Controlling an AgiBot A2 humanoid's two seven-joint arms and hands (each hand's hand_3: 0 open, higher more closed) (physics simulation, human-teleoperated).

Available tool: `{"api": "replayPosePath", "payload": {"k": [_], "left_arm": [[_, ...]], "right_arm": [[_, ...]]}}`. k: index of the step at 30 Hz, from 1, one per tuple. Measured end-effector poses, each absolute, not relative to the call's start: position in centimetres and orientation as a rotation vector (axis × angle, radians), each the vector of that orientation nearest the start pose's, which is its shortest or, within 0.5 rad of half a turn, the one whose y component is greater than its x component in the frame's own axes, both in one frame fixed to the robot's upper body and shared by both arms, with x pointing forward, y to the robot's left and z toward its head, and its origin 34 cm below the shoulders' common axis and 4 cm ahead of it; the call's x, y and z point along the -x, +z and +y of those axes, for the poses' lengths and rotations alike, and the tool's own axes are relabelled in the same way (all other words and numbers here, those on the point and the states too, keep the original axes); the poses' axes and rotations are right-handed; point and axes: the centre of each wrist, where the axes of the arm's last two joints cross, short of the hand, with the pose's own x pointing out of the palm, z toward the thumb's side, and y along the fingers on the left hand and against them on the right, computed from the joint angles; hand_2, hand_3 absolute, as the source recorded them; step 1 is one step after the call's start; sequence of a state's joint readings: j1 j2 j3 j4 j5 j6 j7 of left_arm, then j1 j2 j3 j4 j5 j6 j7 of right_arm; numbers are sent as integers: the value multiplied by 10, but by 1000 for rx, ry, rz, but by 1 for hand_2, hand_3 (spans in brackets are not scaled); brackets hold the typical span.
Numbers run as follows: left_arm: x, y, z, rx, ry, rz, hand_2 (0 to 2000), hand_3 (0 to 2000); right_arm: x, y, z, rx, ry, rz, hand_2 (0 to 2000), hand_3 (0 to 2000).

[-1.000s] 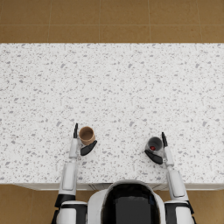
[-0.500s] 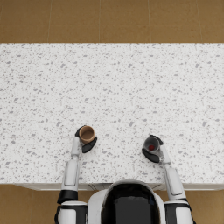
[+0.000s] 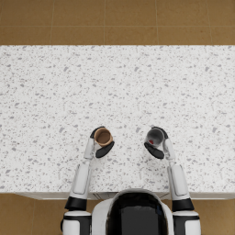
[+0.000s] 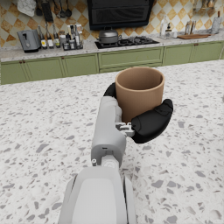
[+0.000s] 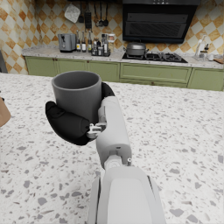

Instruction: Pick up two cups and pour the berry on the right into the cup on the left

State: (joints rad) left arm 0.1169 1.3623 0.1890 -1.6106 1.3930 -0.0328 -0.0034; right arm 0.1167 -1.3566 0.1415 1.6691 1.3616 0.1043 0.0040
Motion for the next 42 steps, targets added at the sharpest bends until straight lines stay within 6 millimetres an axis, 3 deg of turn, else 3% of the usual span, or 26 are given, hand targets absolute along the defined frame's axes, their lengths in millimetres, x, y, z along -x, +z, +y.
{"api": "replayPosePath", "payload": {"k": [10,17,29,42], "left_arm": [[-273,155,155,-181,-1826,-142,2000,1280],[-279,159,140,-360,-1836,-23,2000,1280],[-282,157,131,-380,-1847,1,2000,1280],[-281,157,128,-369,-1853,-8,2000,1280]], "right_arm": [[-310,198,-169,210,1803,-294,2000,1280],[-337,227,-144,429,1812,-176,2000,1280],[-330,261,-122,854,1716,-4,2000,1280],[-322,264,-112,1210,1528,266,2000,1280]]}}
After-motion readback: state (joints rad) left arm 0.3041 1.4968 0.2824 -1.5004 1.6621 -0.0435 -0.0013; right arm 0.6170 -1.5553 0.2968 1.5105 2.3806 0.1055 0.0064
